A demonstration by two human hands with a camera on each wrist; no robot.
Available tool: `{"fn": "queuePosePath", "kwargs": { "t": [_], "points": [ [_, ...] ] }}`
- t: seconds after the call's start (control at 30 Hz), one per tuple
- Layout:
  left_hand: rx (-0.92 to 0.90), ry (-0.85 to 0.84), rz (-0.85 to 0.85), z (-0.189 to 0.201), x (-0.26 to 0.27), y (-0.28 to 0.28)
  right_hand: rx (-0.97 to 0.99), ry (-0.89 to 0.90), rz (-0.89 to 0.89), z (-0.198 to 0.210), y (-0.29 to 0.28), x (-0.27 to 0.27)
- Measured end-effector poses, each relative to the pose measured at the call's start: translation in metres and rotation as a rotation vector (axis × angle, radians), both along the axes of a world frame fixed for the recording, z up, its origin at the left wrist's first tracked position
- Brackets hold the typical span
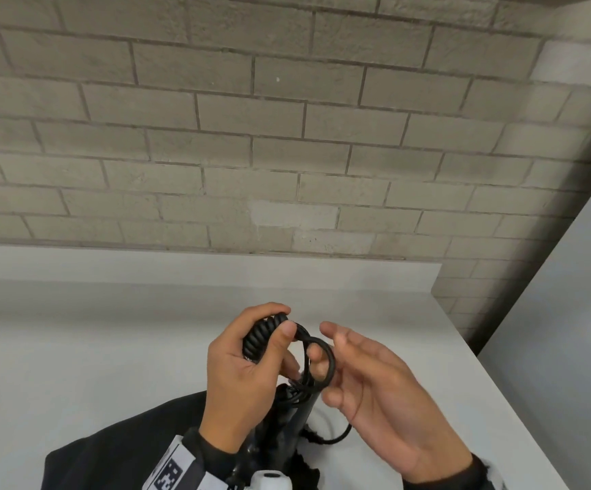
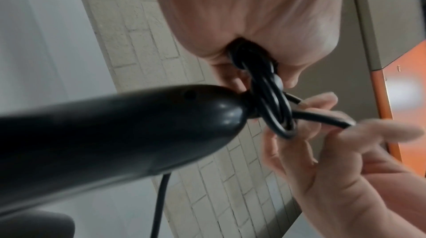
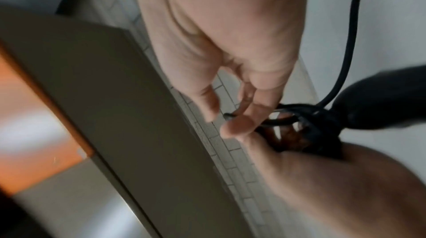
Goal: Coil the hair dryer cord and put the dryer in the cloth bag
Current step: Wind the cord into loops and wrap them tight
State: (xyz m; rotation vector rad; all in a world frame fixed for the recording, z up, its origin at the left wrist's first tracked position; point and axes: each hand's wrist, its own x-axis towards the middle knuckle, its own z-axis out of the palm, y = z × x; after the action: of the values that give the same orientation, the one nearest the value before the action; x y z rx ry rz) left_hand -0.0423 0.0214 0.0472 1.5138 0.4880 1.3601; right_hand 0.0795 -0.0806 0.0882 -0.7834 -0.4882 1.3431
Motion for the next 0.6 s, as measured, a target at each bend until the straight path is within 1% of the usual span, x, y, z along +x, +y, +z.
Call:
{"fn": "queuePosePath", "kwargs": {
  "t": [0.07, 0.1, 0.2, 0.23, 0.3, 0.33, 0.37, 0.43, 0.53, 0.6],
  "points": [
    [-0.019, 0.001, 0.033, 0.001, 0.001, 0.002, 0.088, -0.206, -0.102, -0.009, -0.003, -0.011],
    [-0.026, -0.004, 0.050, 0.000, 0.001, 0.003, 0.102, -0.352, -0.176, -0.015, -0.005, -0.016],
    [-0.022, -0.006, 0.074, -0.001, 0.003, 0.003, 0.024, -0.825, -0.457, -0.033, -0.010, -0.034],
    [-0.019, -0.005, 0.076, -0.001, 0.003, 0.002, 0.026, -0.965, -0.530, -0.038, -0.011, -0.038],
    [-0.011, -0.003, 0.077, -0.002, 0.003, 0.000, 0.079, -1.155, -0.628, -0.045, -0.012, -0.043],
    [-0.003, 0.001, 0.080, -0.002, 0.004, 0.000, 0.080, -1.196, -0.654, -0.046, -0.012, -0.044],
    [0.006, 0.005, 0.085, -0.002, 0.004, -0.001, 0.053, -1.193, -0.651, -0.045, -0.013, -0.043],
    [0.014, 0.006, 0.098, -0.002, 0.005, -0.001, -0.018, -1.061, -0.563, -0.037, -0.015, -0.039],
    [0.017, -0.013, 0.101, -0.002, 0.004, -0.001, -0.059, -0.719, -0.480, -0.020, -0.018, -0.030],
    [0.034, -0.009, 0.099, -0.002, 0.004, -0.001, -0.055, -0.416, -0.410, -0.010, -0.022, -0.020]
  ]
}}
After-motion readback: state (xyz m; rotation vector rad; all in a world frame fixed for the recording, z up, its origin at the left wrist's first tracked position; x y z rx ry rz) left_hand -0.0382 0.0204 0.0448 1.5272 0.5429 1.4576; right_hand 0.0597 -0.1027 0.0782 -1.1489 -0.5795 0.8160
